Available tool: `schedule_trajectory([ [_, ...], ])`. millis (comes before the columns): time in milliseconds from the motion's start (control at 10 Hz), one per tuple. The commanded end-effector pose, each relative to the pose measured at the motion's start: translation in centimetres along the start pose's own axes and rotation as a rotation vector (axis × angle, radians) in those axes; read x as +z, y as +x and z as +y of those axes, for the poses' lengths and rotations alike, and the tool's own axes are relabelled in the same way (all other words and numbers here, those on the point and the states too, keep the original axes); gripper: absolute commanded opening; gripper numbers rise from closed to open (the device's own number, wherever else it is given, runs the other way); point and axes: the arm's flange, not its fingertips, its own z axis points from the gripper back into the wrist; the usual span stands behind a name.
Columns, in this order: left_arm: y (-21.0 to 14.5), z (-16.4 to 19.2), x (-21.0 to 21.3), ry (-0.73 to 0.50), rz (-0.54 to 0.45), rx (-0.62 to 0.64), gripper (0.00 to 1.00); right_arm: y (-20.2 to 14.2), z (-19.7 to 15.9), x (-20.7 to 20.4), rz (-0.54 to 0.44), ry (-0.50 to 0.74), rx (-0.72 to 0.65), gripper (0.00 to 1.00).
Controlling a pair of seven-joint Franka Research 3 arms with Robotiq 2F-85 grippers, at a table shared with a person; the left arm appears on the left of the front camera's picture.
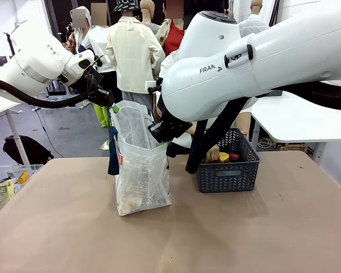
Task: Transfer purchased items from the store into the shopping bag.
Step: Move the Reusable shopping bag to the right side of the table.
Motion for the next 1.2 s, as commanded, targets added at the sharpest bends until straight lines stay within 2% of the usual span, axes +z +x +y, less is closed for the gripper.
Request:
schedule_trajectory([
  [0,-0.03,0.16,0.19,0.001,-0.003,0.002,0.0,-0.02,-0.1,0.13,-0.003,-0.003,0.011,0.0],
  [1100,-0.03,0.16,0.19,0.001,-0.003,0.002,0.0,-0.02,-0.1,0.13,-0.003,-0.003,0.011,0.0],
])
